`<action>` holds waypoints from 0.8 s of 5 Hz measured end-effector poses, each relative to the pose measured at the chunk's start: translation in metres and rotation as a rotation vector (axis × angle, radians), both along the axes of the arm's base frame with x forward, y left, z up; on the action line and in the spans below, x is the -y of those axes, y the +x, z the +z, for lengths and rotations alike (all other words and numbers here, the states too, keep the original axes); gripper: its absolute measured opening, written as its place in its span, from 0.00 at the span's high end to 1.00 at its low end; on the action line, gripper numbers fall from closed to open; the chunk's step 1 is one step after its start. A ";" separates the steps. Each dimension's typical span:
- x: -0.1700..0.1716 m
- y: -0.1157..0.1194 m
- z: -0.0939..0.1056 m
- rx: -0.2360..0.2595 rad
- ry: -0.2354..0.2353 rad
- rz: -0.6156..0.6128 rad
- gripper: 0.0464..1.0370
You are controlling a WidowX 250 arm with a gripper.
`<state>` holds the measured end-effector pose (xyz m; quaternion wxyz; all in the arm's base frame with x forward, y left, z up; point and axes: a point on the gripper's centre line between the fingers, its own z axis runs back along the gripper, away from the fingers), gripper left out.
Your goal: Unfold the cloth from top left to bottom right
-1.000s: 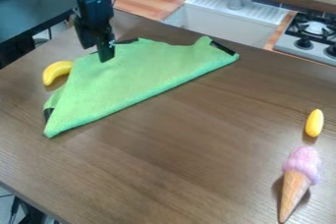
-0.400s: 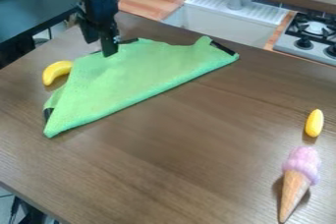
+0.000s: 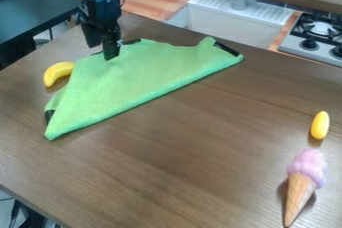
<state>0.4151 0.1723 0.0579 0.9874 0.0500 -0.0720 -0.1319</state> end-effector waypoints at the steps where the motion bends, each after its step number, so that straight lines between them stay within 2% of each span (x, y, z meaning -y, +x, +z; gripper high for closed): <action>1: 0.001 0.001 0.000 0.001 0.007 -0.001 0.19; 3: 0.000 0.001 0.000 0.000 0.021 0.000 0.75; 4: 0.000 -0.001 -0.008 -0.024 0.016 0.008 0.77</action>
